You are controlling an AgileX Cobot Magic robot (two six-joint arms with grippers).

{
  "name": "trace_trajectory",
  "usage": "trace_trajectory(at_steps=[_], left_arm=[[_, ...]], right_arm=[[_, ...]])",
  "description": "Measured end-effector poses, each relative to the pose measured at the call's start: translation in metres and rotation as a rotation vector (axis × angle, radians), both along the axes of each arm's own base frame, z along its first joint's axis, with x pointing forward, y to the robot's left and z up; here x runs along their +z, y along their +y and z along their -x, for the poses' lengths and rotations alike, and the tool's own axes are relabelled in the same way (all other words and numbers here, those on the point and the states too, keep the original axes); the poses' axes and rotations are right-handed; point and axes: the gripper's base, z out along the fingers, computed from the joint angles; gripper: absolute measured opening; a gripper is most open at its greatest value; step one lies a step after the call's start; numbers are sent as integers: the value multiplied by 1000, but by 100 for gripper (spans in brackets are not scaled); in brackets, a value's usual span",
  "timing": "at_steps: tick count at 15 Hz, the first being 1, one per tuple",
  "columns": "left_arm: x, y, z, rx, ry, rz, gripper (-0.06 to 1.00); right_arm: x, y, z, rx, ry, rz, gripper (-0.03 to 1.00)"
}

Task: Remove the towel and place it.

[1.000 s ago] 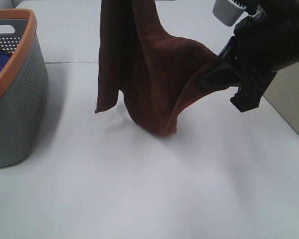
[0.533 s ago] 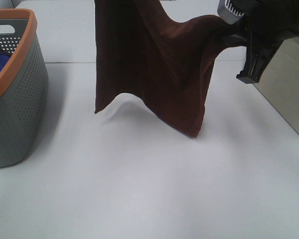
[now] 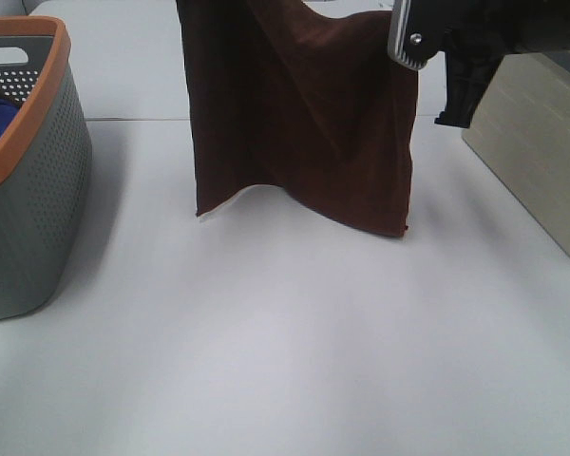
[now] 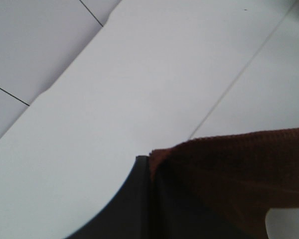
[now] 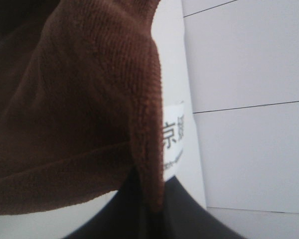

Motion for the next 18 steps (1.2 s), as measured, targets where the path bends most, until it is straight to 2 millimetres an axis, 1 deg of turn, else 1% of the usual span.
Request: trace_trajectory(at_steps=[1,2,3,5,6,8,10,11,13,15,16,17,18], left_arm=[[-1,4,-6,9,-24,13,0],[-3,12,-17,25,-71,35,0],[-6,23,-33,39,-167,81,0],[-10,27,-46,38,-256,123,0],[-13,29,-50,32,-294,123,0],[-20,31,-57,22,-341,102,0],[-31,30,-64,15,-353,84,0],[-35,30,-67,14,-349,79,0],[-39,30,-69,15,-344,76,0],[-35,31,-70,11,-388,95,0],[-40,30,-78,7,-430,113,0],[-44,29,-80,5,-429,110,0],[-51,27,-85,1,-427,93,0]], right_arm=[[2,3,-14,-16,-65,5,0],[3,7,-30,-34,-117,-4,0],[9,14,-53,-54,-200,-24,0],[21,22,-80,-68,-282,-47,0],[24,22,-92,-77,-302,-53,0],[19,11,-111,-109,-312,-46,0],[10,-11,-124,-150,-296,-44,0],[8,-21,-126,-170,-287,-63,0],[8,-24,-127,-176,-280,-83,0],[6,-22,-128,-151,-278,-91,0],[-5,-21,-136,-122,-268,-93,0],[-9,-21,-139,-115,-265,-89,0],[-15,-23,-147,-104,-266,-90,0]])
